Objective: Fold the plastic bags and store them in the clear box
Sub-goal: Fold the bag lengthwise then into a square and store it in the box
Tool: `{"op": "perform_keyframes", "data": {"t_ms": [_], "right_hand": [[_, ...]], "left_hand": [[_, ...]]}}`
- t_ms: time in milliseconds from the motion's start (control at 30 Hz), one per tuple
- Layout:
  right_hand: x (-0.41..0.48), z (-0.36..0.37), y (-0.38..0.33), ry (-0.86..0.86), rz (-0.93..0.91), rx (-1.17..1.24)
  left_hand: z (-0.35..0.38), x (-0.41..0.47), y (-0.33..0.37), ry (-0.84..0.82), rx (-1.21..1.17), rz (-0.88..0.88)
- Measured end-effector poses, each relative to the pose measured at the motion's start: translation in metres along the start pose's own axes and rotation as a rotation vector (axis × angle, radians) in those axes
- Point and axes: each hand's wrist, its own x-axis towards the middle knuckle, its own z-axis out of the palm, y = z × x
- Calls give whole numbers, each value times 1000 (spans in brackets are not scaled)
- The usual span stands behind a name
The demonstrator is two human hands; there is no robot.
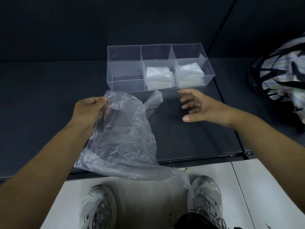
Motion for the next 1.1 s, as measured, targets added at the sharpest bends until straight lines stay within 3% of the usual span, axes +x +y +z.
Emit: {"op": "perform_keyframes", "data": {"t_ms": [200,400,500,667,833,1033,1100], "right_hand": [[39,24,-38,-67,-166,-233],[48,26,-32,-116,-168,-409],[33,4,-15,-86,-71,-345],[3,-36,8,-84,38,-28],[7,-34,19,168,123,261],[22,-29,31,678,126,215],[23,-28,33,768,132,182]], "left_hand": [[4,1,-2,-15,12,25],[2,7,-6,0,13,27],[-6,13,-8,46,21,-5],[-13,19,-9,113,32,-17],[-5,11,-9,52,9,-17],[1,6,-10,41,12,-4],[5,4,-9,29,-8,-10]]}}
